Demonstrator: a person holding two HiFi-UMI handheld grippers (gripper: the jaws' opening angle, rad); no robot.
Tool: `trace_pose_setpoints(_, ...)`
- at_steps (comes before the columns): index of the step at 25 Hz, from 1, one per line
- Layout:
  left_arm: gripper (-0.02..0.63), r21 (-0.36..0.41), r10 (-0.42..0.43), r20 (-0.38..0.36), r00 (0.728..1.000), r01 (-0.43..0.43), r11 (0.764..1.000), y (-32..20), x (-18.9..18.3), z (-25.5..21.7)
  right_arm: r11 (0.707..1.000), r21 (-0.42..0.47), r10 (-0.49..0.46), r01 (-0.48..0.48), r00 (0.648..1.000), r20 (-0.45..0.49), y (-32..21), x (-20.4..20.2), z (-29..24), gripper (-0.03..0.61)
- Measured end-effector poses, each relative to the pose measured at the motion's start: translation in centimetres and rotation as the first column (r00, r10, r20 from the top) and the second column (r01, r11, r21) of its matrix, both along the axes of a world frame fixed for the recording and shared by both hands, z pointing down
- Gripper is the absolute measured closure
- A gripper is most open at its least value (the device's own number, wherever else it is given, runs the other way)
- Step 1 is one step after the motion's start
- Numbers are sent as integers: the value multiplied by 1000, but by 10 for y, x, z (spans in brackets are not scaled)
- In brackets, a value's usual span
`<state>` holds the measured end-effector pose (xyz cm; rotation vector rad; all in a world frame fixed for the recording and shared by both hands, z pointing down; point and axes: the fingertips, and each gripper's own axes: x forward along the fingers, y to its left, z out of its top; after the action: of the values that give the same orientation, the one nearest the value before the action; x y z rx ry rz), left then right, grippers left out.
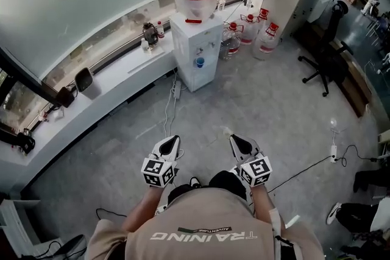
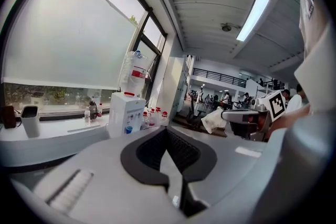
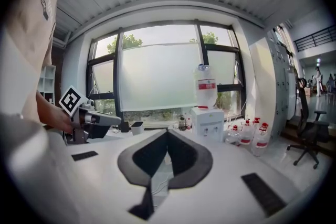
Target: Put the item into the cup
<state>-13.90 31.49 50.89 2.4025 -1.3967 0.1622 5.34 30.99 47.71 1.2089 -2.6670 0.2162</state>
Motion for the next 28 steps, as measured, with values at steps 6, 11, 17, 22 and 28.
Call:
trace_pose_setpoints(6,606,-8,-9,14,1000,9,1000,-16,-7,8,1000,-8,7,-7,1000,8,-21,-1,6,568)
trace_pose_setpoints(11,606,-11,-32,17,999,32,999,-47,2,11,1000,-20,-1,2,999,33,-50,7,17,568)
trace_pose_setpoints(17,606,-24,-48,52,998,49,999,-101,19,9,1000,-27,-8,10,998,61,-117,31,26,568)
trace_pose_setpoints(22,606,-12,-49,89,995,50,999,-154,48,0,999,-13,-41,42,996,78,-176,55,23,568)
trace_pose_setpoints(28,606,-21,-65,100,993,67,997,-202,82,-4,995,-47,-89,93,993,75,-213,74,44,568)
